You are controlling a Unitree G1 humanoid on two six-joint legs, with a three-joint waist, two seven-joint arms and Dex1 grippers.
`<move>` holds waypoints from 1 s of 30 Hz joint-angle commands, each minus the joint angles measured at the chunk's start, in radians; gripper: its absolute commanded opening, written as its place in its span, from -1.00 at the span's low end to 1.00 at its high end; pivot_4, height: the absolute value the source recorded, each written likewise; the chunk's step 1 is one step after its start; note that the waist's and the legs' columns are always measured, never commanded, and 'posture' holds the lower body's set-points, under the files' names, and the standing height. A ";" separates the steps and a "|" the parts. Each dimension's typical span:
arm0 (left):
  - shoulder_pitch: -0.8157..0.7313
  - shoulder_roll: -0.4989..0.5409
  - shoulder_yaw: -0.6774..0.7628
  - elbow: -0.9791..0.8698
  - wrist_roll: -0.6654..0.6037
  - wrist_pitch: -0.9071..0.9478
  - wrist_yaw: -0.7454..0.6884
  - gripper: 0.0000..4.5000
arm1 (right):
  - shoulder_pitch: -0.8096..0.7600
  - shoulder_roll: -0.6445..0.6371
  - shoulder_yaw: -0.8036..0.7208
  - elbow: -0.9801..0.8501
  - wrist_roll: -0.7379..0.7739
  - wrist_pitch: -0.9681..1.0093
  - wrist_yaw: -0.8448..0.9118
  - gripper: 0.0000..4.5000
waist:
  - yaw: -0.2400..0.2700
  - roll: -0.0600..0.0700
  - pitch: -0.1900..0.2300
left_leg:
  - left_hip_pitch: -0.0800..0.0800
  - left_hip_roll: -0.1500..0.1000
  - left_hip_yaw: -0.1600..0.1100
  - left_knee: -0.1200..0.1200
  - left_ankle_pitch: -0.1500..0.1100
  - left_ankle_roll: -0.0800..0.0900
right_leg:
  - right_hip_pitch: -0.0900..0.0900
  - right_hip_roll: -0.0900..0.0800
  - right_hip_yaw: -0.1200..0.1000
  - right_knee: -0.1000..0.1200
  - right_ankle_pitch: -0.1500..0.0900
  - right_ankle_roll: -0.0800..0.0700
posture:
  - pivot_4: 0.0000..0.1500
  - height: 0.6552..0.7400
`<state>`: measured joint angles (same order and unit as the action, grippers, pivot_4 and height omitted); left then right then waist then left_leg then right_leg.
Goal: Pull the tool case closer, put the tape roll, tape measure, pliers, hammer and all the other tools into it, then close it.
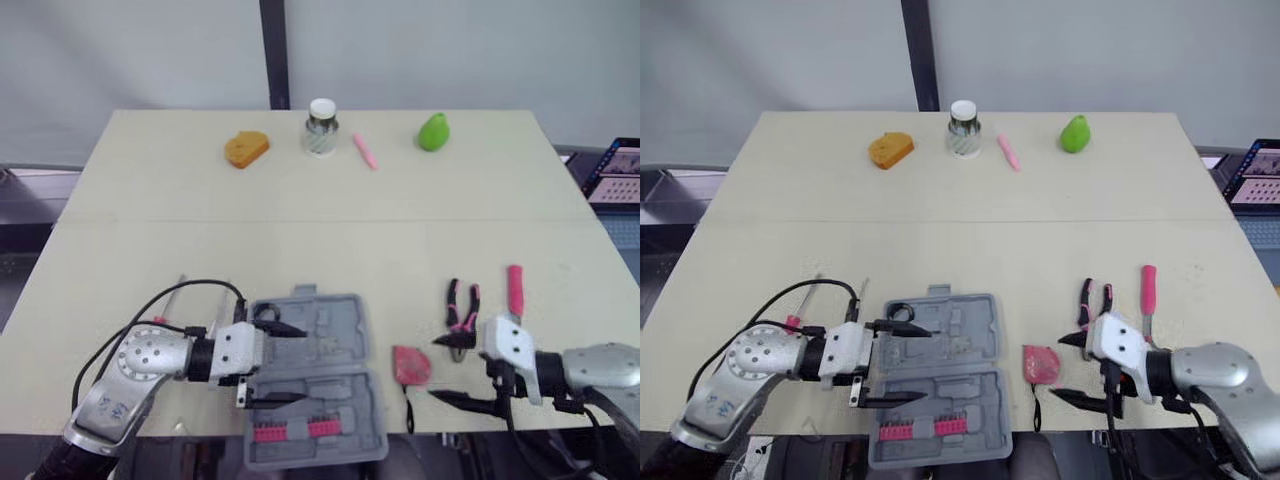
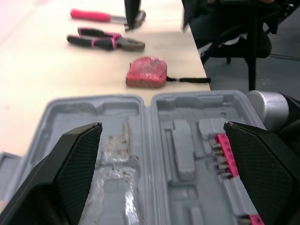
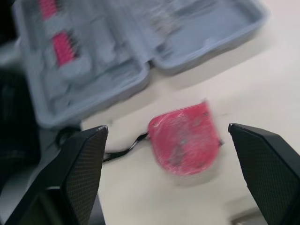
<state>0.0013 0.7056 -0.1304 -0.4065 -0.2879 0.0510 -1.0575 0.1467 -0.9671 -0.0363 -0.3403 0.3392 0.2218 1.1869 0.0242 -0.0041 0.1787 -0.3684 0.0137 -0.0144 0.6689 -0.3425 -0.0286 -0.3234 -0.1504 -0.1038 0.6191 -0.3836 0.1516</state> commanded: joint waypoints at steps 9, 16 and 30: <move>0.060 -0.016 -0.023 0.014 0.036 -0.156 -0.002 1.00 | -0.238 0.119 0.189 0.419 -0.210 -0.430 0.078 0.98 | 0.001 0.000 0.000 | 0.000 0.000 -0.001 0.002 0.000 0.000 | 0.001 0.000 -0.001 0.000 0.000 0.000 | 1.00 1.00; 0.050 -0.018 -0.031 0.009 0.040 -0.145 0.006 1.00 | -0.259 0.149 0.207 0.491 -0.238 -0.461 0.066 0.98 | -0.002 0.000 0.000 | 0.000 0.001 -0.001 0.002 0.000 0.000 | 0.001 0.000 -0.001 0.001 0.000 0.000 | 1.00 1.00; 0.039 -0.022 -0.043 0.000 0.047 -0.123 0.028 1.00 | -0.267 0.155 0.227 0.457 -0.264 -0.325 0.031 0.98 | -0.001 0.000 0.000 | 0.000 0.001 -0.001 0.002 0.000 0.000 | 0.001 0.000 -0.001 0.001 0.000 0.000 | 1.00 1.00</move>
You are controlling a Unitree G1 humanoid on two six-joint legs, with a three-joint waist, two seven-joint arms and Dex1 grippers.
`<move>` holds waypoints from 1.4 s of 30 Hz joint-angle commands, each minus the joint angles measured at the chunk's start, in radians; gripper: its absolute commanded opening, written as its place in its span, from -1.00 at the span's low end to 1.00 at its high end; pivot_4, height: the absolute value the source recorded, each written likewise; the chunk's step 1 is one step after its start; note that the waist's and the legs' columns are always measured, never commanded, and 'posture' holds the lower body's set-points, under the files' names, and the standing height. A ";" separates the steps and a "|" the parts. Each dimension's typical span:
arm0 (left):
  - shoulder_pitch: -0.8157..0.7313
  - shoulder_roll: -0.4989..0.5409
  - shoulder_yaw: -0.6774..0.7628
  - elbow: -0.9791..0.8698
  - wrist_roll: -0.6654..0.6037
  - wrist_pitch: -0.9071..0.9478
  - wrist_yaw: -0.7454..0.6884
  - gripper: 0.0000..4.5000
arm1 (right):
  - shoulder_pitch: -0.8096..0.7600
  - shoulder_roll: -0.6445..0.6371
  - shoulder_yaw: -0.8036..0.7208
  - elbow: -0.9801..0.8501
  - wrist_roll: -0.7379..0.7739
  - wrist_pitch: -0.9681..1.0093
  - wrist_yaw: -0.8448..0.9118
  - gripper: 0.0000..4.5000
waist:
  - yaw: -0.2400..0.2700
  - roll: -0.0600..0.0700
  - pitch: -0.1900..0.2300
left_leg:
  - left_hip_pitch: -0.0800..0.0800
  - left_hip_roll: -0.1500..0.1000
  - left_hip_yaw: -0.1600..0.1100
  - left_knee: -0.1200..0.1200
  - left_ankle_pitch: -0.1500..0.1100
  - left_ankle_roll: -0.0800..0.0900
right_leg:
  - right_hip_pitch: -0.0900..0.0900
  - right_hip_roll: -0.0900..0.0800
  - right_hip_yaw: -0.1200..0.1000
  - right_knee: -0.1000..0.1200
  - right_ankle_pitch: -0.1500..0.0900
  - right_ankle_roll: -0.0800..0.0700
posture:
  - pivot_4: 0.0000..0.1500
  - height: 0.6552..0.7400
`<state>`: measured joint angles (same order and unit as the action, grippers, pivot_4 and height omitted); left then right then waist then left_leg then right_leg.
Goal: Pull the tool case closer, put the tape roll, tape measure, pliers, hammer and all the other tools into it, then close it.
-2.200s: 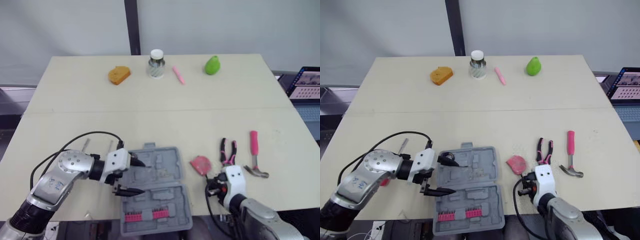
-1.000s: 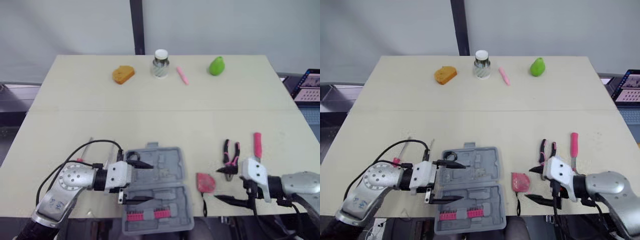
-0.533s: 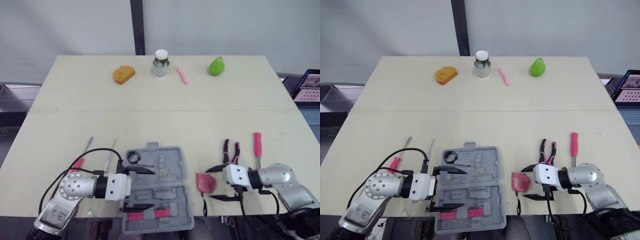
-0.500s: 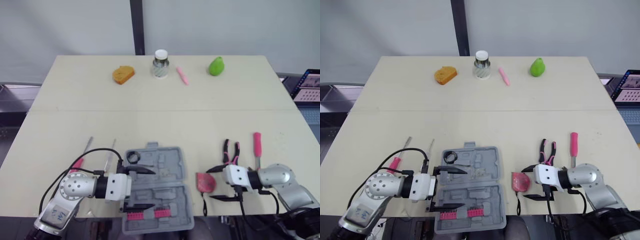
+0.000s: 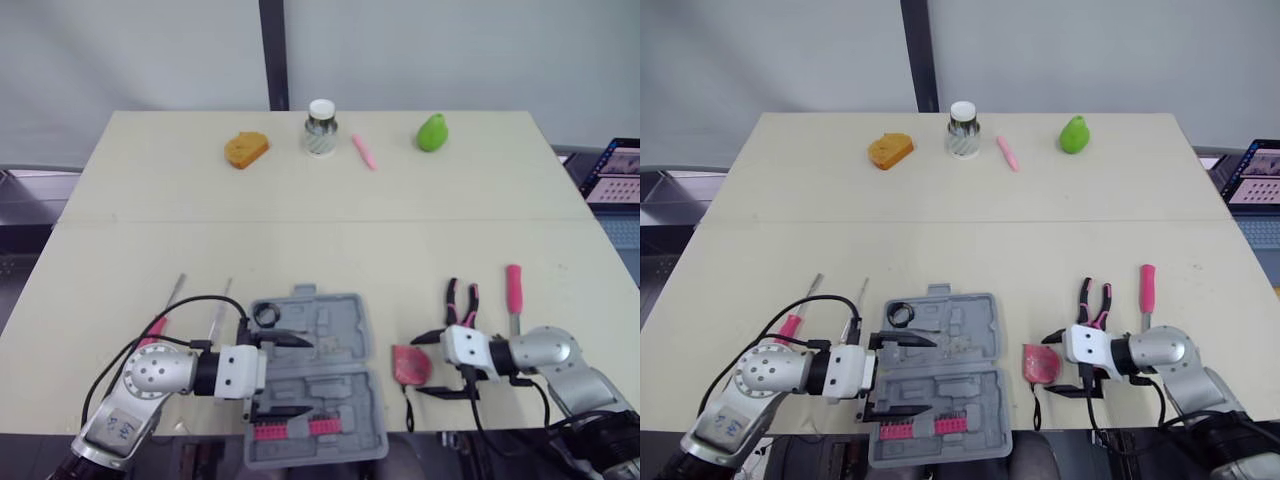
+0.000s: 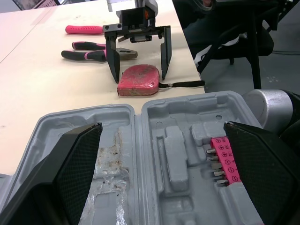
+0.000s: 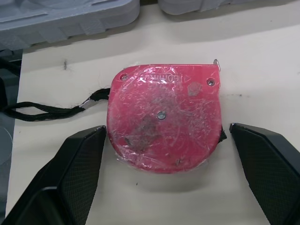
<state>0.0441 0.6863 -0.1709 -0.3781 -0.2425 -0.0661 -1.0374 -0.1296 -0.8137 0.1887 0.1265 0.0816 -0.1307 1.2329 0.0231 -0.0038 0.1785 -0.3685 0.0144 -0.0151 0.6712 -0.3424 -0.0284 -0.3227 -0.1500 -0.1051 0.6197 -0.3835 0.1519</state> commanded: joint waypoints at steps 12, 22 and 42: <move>-0.007 -0.009 -0.009 -0.025 0.009 -0.006 0.018 1.00 | 0.023 0.014 0.006 -0.042 0.024 0.041 -0.010 0.98 | 0.000 0.000 0.000 | 0.000 0.000 0.000 0.000 0.000 0.000 | 0.000 0.000 0.000 0.000 0.000 0.000 | 1.00 1.00; -0.015 -0.012 -0.017 -0.026 0.014 0.002 0.026 1.00 | 0.035 0.035 0.008 -0.059 0.000 0.036 -0.049 0.98 | 0.000 0.000 0.000 | 0.000 0.000 0.000 0.000 0.000 0.000 | 0.000 0.000 0.000 0.000 0.000 0.000 | 1.00 1.00; 0.151 -0.062 0.167 -0.046 0.011 0.052 0.249 1.00 | -0.447 -0.120 0.165 -0.438 -0.036 0.670 0.143 0.30 | -0.013 0.003 0.002 | 0.000 0.001 -0.001 -0.003 0.000 0.000 | -0.001 0.001 0.000 -0.001 0.000 -0.001 | 1.00 1.00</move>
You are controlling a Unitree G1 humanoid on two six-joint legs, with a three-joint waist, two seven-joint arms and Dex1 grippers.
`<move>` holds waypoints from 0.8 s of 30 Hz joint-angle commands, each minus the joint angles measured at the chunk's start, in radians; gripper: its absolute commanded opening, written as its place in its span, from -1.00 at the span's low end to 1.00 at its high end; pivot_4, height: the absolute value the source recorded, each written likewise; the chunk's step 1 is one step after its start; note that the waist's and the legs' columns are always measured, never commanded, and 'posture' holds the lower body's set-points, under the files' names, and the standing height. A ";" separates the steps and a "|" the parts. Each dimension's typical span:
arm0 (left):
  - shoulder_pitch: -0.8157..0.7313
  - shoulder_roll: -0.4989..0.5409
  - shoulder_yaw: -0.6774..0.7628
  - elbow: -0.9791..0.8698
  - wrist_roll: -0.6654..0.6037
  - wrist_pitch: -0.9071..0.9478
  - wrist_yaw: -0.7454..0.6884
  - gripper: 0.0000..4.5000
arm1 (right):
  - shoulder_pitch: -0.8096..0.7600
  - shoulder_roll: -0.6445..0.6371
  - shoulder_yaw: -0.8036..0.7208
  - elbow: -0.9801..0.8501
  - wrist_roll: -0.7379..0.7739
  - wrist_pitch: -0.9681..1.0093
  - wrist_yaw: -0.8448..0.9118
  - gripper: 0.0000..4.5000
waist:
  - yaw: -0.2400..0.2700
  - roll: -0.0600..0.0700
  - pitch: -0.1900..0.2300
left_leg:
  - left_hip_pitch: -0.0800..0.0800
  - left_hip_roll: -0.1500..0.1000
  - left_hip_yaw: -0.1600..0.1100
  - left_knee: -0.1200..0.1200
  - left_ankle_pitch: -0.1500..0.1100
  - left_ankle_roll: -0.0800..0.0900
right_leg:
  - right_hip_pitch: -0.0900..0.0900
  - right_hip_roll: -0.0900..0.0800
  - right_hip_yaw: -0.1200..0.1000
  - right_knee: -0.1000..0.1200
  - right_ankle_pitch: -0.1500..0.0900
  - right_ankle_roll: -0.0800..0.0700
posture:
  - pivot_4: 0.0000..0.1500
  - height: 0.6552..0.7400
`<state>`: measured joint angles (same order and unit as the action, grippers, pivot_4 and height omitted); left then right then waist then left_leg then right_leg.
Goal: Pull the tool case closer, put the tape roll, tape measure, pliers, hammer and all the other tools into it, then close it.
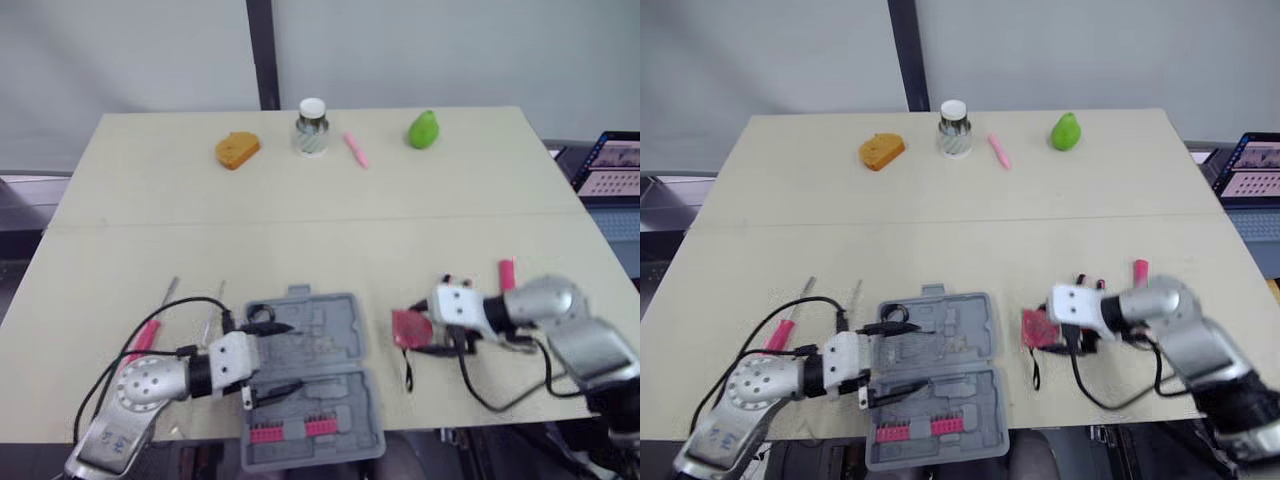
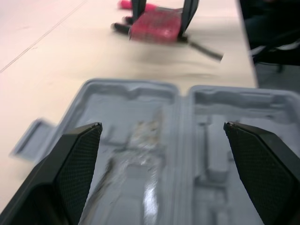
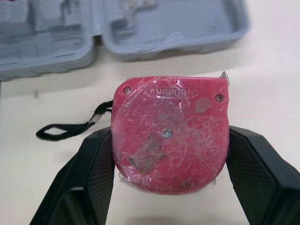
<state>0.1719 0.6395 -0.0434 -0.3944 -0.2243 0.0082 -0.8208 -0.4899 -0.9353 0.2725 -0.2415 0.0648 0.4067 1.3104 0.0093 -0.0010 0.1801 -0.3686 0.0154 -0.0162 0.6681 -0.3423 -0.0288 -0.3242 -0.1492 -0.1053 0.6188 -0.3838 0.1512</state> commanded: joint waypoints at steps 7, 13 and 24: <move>0.082 -0.085 0.015 -0.018 0.036 -0.072 0.092 1.00 | -0.358 0.190 0.349 0.018 -0.165 0.282 0.043 0.30 | 0.012 -0.001 0.000 | -0.001 -0.001 -0.001 0.001 0.000 0.000 | -0.001 -0.001 0.000 0.000 0.000 0.000 | 1.00 1.00; 0.076 -0.110 -0.006 -0.022 0.058 -0.081 0.110 1.00 | -0.401 0.260 0.445 0.116 -0.255 0.292 0.015 0.30 | 0.010 -0.001 0.000 | -0.002 -0.002 -0.001 0.002 0.000 0.000 | -0.001 -0.001 0.000 0.001 0.000 0.000 | 1.00 1.00; 0.054 -0.111 -0.011 -0.008 0.057 -0.082 0.103 1.00 | -0.425 0.364 0.463 0.197 -0.316 0.298 -0.003 0.30 | -0.014 -0.001 0.000 | -0.002 -0.001 0.000 0.000 0.000 0.000 | -0.003 -0.001 0.000 0.002 0.000 0.000 | 1.00 1.00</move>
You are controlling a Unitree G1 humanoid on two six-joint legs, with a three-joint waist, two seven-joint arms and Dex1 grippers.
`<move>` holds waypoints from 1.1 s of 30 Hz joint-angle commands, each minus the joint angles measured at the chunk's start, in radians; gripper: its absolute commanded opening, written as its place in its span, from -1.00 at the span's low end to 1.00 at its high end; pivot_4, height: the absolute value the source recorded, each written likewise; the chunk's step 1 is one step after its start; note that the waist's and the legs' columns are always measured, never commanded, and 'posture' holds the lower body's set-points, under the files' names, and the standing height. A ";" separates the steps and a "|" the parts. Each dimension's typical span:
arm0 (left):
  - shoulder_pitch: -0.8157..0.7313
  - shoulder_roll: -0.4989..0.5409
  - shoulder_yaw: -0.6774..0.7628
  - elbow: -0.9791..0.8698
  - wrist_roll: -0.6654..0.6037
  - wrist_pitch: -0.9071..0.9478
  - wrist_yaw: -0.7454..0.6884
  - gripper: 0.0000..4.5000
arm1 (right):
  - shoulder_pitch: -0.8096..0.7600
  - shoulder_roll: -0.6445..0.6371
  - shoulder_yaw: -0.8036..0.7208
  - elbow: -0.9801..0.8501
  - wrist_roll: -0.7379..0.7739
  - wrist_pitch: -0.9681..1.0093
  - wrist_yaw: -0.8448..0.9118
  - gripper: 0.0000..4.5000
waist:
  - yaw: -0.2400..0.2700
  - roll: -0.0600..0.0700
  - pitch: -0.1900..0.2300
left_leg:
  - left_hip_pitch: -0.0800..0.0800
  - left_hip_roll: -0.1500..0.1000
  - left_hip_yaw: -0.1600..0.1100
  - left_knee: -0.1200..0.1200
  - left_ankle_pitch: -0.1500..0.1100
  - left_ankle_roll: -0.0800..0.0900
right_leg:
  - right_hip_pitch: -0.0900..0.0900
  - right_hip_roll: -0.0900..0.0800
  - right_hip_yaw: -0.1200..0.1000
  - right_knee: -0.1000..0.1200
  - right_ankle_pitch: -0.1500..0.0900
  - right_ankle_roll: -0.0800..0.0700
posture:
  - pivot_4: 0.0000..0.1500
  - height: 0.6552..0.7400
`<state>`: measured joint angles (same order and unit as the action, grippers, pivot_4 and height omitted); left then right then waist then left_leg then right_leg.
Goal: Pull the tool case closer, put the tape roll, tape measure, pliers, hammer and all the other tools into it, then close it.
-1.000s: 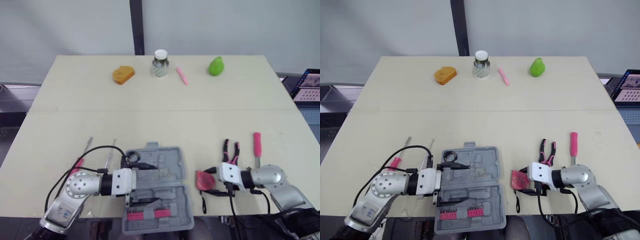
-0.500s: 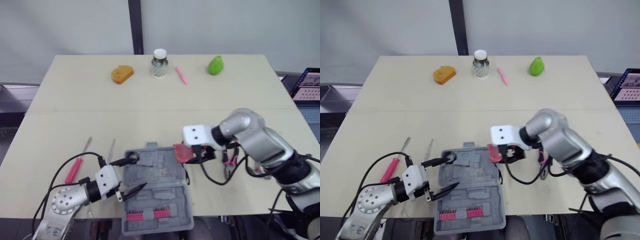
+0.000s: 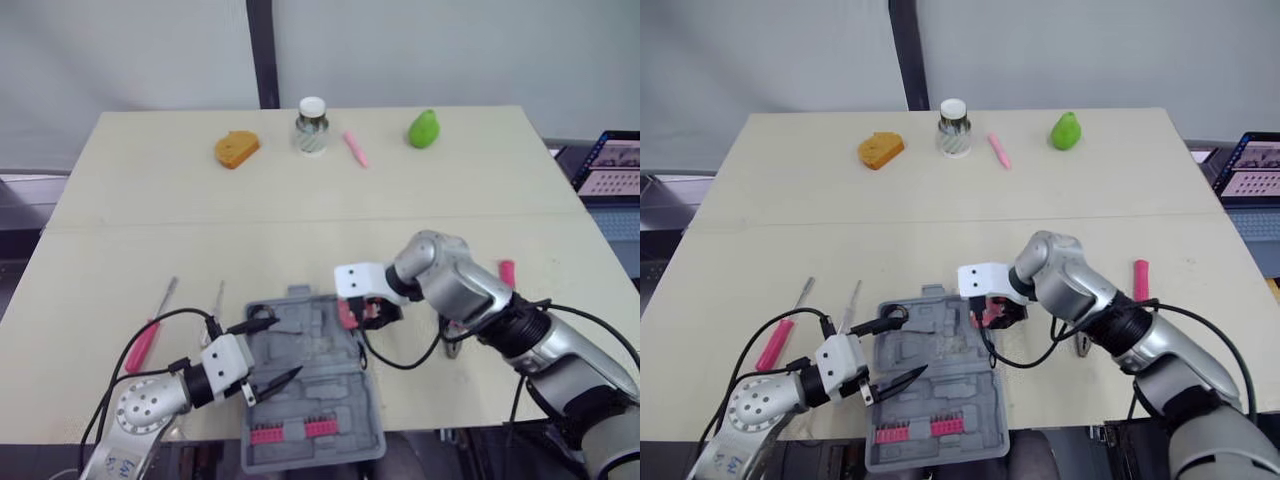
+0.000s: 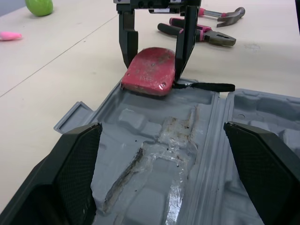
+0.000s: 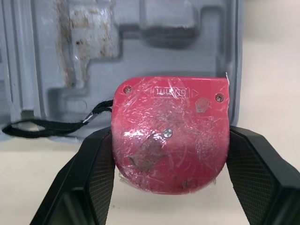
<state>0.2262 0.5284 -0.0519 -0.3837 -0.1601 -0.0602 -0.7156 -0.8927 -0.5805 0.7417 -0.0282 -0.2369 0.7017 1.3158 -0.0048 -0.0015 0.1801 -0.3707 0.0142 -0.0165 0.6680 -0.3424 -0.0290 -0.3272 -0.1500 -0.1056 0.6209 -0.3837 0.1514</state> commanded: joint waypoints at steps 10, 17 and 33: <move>-0.008 0.003 -0.002 -0.024 -0.014 -0.004 -0.010 1.00 | -0.020 0.046 0.016 -0.019 -0.065 -0.034 -0.027 0.30 | 0.000 0.000 0.000 | 0.000 0.000 0.000 0.000 0.000 0.000 | 0.000 0.000 0.000 0.000 0.000 0.000 | 1.00 1.00; -0.015 0.003 -0.003 -0.026 -0.017 0.005 -0.012 1.00 | -0.017 0.061 0.023 -0.017 -0.086 -0.039 -0.027 0.30 | 0.000 0.000 0.000 | 0.000 0.000 0.000 0.000 0.000 0.000 | -0.001 0.000 0.000 0.000 0.000 0.000 | 1.00 1.00; -0.020 0.001 -0.009 -0.040 -0.015 0.027 -0.008 1.00 | -0.012 0.089 0.026 -0.007 -0.108 -0.065 -0.040 0.30 | 0.000 0.000 0.000 | 0.000 0.000 0.000 0.000 0.000 0.000 | -0.001 0.000 0.000 0.001 0.000 0.000 | 1.00 1.00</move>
<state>0.2075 0.5284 -0.0574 -0.3840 -0.1613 -0.0285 -0.7231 -0.8978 -0.4981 0.7770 -0.0267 -0.3354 0.6523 1.2869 -0.0052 -0.0015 0.1801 -0.3707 0.0142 -0.0164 0.6679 -0.3425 -0.0292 -0.3279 -0.1501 -0.1054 0.6215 -0.3837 0.1514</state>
